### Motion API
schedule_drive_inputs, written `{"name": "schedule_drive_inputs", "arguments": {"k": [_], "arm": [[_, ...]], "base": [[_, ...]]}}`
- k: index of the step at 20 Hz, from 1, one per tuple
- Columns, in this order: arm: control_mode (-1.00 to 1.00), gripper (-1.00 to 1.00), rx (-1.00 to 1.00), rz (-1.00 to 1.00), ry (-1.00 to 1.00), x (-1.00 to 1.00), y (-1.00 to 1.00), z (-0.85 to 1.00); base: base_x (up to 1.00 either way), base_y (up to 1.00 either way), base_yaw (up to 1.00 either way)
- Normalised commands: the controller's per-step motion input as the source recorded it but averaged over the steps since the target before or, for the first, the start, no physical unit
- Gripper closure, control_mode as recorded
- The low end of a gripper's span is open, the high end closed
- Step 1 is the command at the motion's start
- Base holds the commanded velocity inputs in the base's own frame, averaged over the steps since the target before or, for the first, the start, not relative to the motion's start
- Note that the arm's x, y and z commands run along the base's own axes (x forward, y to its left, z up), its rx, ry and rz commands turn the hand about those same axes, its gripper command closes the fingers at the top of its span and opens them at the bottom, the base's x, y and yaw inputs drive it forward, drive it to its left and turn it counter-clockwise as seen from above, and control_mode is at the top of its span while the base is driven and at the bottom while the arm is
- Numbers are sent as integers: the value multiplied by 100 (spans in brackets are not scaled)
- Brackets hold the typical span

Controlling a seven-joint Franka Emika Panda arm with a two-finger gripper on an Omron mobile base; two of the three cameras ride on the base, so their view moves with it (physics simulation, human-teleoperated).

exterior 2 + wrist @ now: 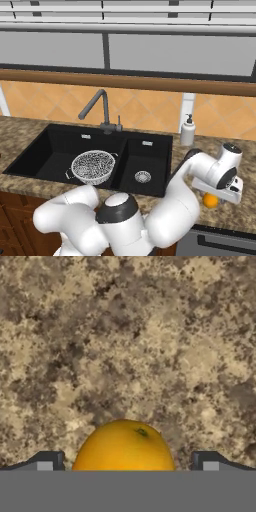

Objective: Put the colander in the sink, put the orange, orange in the colander, and turn on the sink faucet and pour water over the colander.

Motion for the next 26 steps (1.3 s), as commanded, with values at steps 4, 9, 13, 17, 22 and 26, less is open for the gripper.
{"name": "schedule_drive_inputs", "arguments": {"k": [4, 9, 13, 17, 22, 26], "arm": [[-100, 100, 0, -1, 0, 0, 0, -30], [-100, 100, 0, -3, 0, 0, 0, -24], [-100, 100, 0, -7, 0, 2, 3, -2], [-100, 100, 0, -5, -1, 0, 15, 7], [-100, 100, 0, -3, -4, 0, 39, 24], [-100, 100, 0, -7, -4, 0, 61, 26]], "base": [[0, 0, 0], [0, 0, 0], [0, 0, 0], [0, 0, 0], [0, 0, 0], [0, 0, 0]]}}
